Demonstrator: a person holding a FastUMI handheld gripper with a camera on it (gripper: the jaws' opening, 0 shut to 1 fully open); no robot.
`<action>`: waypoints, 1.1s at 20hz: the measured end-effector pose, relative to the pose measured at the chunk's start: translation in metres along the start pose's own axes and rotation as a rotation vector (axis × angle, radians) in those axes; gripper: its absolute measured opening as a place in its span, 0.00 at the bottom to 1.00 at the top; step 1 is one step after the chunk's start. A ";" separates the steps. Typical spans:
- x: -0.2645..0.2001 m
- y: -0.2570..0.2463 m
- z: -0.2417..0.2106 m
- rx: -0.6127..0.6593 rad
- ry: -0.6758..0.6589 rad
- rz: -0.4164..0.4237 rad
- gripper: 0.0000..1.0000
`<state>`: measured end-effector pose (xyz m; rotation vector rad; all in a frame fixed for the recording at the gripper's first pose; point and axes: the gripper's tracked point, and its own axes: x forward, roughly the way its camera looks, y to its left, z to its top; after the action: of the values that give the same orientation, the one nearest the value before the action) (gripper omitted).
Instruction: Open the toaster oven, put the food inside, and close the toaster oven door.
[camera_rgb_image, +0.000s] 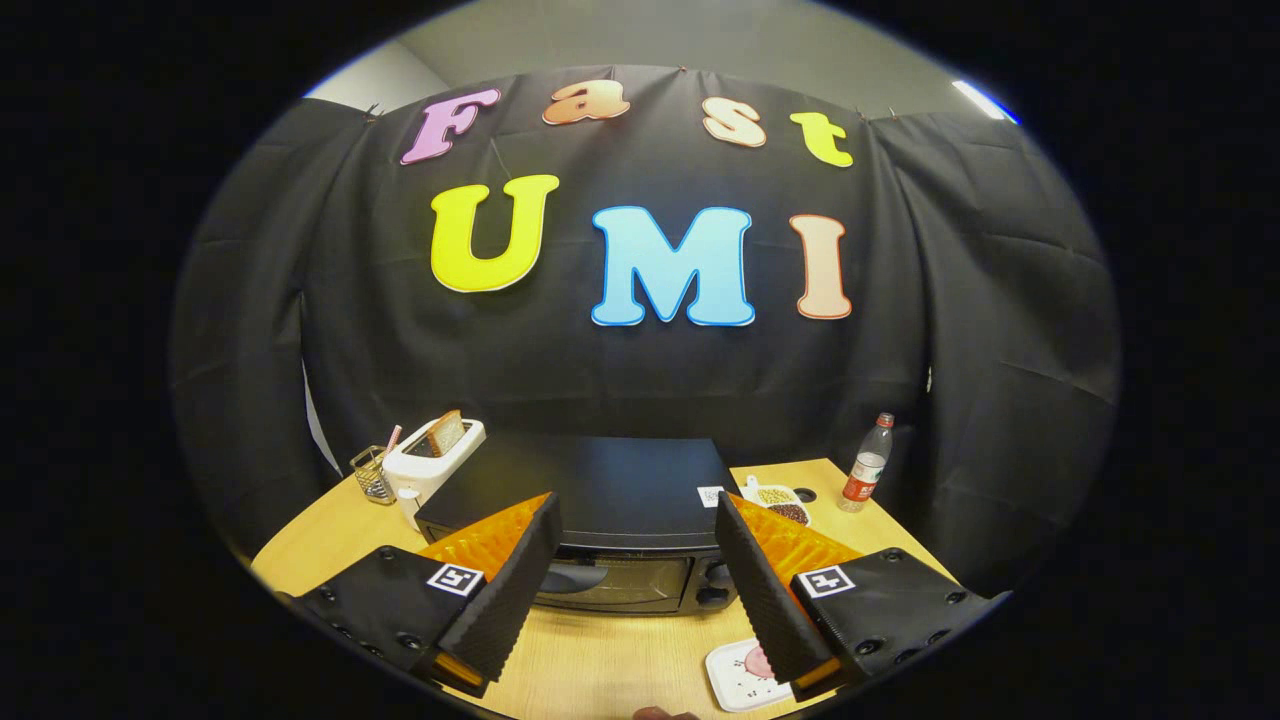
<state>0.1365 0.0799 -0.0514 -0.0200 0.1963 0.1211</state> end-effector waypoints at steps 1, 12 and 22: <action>0.006 0.003 -0.004 0.000 0.009 0.004 0.98; 0.070 0.055 -0.062 -0.026 0.181 0.066 0.98; 0.076 0.064 -0.089 -0.025 0.249 0.047 0.97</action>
<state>0.1858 0.1491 -0.1542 -0.0554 0.4444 0.1679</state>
